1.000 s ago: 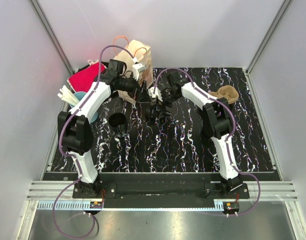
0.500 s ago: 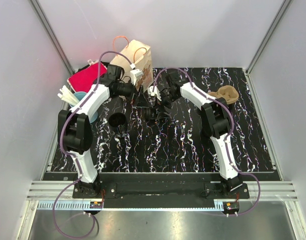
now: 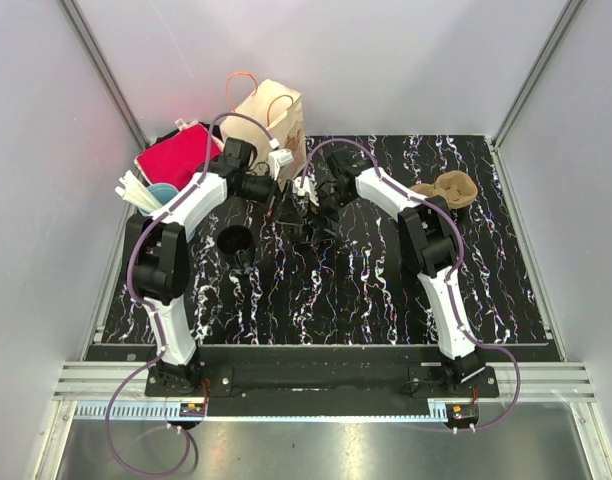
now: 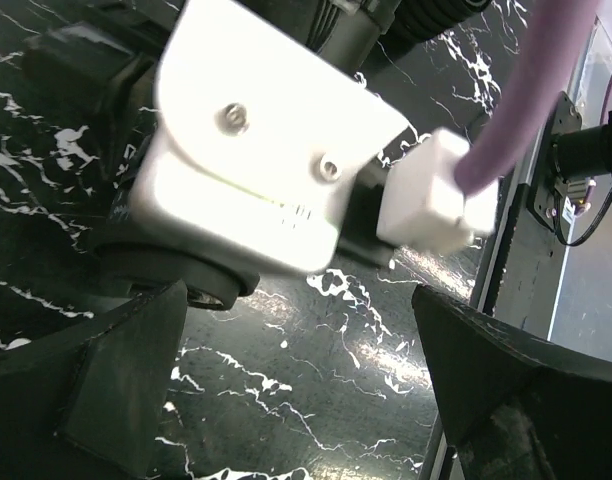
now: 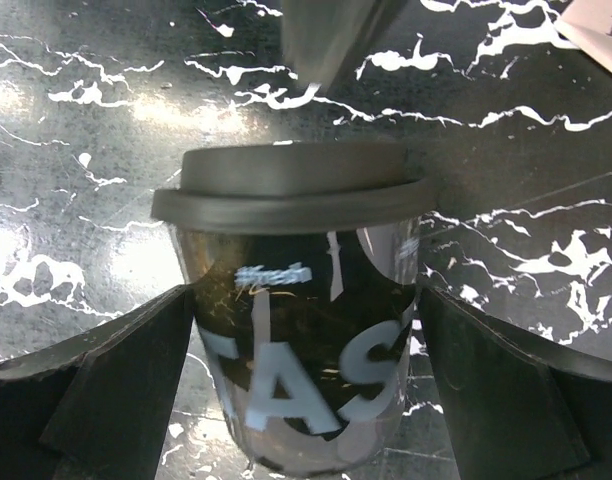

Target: Pack the takeout coffee

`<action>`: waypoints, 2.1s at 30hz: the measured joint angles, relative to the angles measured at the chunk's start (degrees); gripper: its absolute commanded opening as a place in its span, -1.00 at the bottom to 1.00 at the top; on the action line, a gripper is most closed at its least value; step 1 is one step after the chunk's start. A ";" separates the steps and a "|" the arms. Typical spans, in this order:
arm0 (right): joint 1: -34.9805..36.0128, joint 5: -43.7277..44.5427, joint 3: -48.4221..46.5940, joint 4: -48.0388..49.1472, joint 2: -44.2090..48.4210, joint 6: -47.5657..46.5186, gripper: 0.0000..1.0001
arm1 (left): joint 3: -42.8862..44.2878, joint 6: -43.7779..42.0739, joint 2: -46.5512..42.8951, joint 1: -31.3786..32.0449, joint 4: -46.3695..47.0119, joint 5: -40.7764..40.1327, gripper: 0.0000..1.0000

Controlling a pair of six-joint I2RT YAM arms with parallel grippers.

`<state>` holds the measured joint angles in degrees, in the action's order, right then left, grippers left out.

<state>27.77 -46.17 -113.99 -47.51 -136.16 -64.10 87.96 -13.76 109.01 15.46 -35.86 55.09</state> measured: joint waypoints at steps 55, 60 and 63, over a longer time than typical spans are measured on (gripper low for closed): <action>-10.49 -22.21 6.88 -3.43 13.86 15.54 0.48 | 5.01 7.89 -4.83 -3.37 4.87 12.52 0.98; -12.98 -27.32 12.61 -8.70 20.81 9.51 0.51 | 3.28 14.95 -4.48 -2.99 11.87 13.88 0.98; -12.87 -28.85 15.80 -12.11 25.16 5.62 0.51 | 3.28 17.92 -3.76 -2.43 14.78 14.19 0.98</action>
<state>14.90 -75.02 -98.19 -59.61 -111.00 -58.48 91.24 4.16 105.25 13.04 -21.08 69.28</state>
